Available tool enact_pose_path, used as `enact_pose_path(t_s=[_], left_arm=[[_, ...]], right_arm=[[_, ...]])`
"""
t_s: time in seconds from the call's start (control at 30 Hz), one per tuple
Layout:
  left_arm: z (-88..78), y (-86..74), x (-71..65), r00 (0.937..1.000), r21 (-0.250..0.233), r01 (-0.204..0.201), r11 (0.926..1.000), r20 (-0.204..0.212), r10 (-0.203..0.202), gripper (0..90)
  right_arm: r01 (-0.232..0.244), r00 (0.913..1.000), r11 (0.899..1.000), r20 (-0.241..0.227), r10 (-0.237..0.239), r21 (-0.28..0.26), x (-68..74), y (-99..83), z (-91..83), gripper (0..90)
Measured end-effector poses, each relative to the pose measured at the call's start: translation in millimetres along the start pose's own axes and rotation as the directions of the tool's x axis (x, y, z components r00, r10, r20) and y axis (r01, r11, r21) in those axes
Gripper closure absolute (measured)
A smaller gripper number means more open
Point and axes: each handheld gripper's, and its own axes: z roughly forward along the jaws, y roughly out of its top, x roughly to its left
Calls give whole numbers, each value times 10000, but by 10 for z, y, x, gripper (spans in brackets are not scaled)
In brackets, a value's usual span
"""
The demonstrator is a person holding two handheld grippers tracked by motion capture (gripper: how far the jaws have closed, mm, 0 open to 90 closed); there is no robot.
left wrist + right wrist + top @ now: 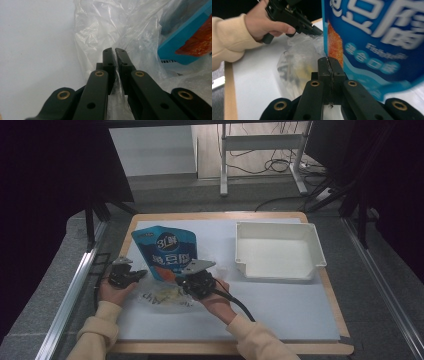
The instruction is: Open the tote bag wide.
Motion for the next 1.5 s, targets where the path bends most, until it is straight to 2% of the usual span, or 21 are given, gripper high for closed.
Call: enact_pose_path(t_s=[0.03,0.17,0.33,0.43,0.67,0.73,0.93,0.97,1.0,1.03,1.1,1.13,1.27,1.3,1.33,1.37,1.4,1.43,1.5], left_arm=[[2,0,-5,10000,-12,6,10000,16,-6,881],[-3,0,-7,10000,-41,-2,10000,7,2,882],[5,-3,-3,10000,-28,4,10000,21,-4,882],[3,-1,-2,10000,-6,-13,10000,18,13,882],[-4,-3,-5,10000,-13,-26,10000,-12,26,882],[-2,-4,-7,10000,-14,-7,10000,4,7,882],[-2,-2,-13,10000,-15,-30,10000,-18,30,882],[-3,-2,-13,10000,-19,-26,10000,-11,26,882],[-3,-2,-11,10000,-20,-20,10000,-13,20,882],[-4,-4,-9,10000,-31,3,10000,-5,-3,881],[-5,-5,-7,10000,-23,-10,10000,-29,10,882],[-4,-8,-4,10000,-20,-5,10000,-24,5,881],[-3,-10,-6,10000,-13,5,10000,-22,-5,881],[-3,-10,-6,10000,-13,5,10000,-22,-5,881],[-4,-9,-9,10000,-24,-9,10000,-19,9,881],[-5,-8,-13,10000,-34,17,10000,-8,-17,881],[-5,-8,-13,10000,-34,17,10000,-8,-17,881],[-8,-5,-17,10000,-34,4,10000,-15,-4,881],[-6,-2,-19,10000,-31,1,10000,-25,-1,881]], right_arm=[[-6,10000,9997,-8,6,261,0,15,130,886],[60,9999,9968,138,-71,801,-25,-44,414,886],[-402,9991,9886,-63,416,1448,-57,-172,666,886],[-602,9968,9832,-412,683,1725,-23,-224,755,886],[-29,9943,9774,-1038,254,2112,233,-356,810,887],[64,9940,9769,-1084,171,2134,256,-383,812,887],[67,9943,9817,-1058,137,1903,268,-421,767,886],[-34,9945,9864,-1026,205,1646,253,-385,736,886],[-34,9945,9864,-1026,205,1646,253,-385,736,886],[-110,9951,9918,-959,233,1275,234,-325,686,886],[-112,9954,9931,-927,221,1166,228,-305,663,886],[-203,9954,9965,-912,277,812,207,-245,571,885],[-219,9965,9990,-799,249,385,137,-168,328,885],[-219,9965,9990,-799,249,385,137,-168,328,885],[-325,9969,9993,-713,337,180,84,-137,156,885],[-371,9969,9993,-686,377,96,51,-127,62,885],[-371,9969,9993,-686,377,96,51,-127,62,885],[-392,9977,9992,-560,388,-59,-25,-123,-127,885],[-602,9975,9980,-379,594,-216,-127,-133,-302,886]])
